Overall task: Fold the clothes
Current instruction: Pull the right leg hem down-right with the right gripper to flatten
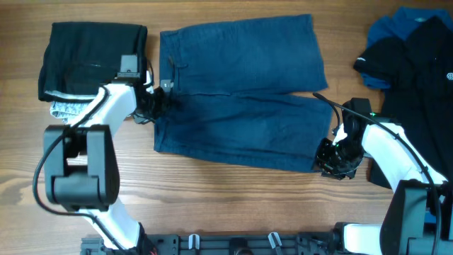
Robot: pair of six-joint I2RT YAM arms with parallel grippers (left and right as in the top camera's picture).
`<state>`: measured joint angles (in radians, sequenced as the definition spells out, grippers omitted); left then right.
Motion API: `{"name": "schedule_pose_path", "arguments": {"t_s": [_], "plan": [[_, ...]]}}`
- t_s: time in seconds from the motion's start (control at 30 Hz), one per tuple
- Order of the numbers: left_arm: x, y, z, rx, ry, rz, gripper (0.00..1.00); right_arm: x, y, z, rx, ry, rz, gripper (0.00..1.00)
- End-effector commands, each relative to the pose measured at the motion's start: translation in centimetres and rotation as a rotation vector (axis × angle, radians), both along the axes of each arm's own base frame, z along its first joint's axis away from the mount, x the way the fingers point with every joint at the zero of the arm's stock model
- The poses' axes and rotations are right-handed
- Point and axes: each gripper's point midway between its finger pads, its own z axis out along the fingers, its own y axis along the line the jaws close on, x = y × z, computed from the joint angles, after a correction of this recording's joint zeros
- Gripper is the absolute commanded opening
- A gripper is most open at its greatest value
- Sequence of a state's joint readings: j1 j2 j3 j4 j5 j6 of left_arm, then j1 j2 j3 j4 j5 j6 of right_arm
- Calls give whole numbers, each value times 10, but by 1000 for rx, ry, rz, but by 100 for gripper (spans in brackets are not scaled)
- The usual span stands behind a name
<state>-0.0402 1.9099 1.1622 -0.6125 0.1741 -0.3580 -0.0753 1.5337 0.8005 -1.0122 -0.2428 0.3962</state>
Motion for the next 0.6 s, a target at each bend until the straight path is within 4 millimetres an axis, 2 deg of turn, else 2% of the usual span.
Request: {"name": "schedule_pose_path", "arguments": {"t_s": [0.0, 0.07, 0.13, 0.2, 0.23, 0.4, 0.47, 0.57], "plan": [[-3, -4, -13, -4, 23, -23, 9, -5, 3, -1, 20, 17, 0, 31], [-4, -4, -18, 1, 33, -22, 9, -5, 5, -1, 31, 20, -2, 31], [-4, -3, -23, 1, 42, -22, 10, -5, 5, -1, 29, 21, -1, 36], [-4, -4, -24, 1, 44, -22, 10, 2, 0, -3, 0, -11, 4, 57], [-4, -4, -24, 1, 42, -22, 10, 7, -4, -5, -22, -30, 6, 61], [-3, -4, -24, 1, 39, -22, 11, 26, -8, -8, -44, -109, 7, 62], [-3, -2, -24, 9, 39, -20, 10, 29, -8, -10, -45, -116, 6, 56], [-6, 3, -28, 37, 42, -15, 9, 31, -9, -11, -46, -123, 6, 55]]}}
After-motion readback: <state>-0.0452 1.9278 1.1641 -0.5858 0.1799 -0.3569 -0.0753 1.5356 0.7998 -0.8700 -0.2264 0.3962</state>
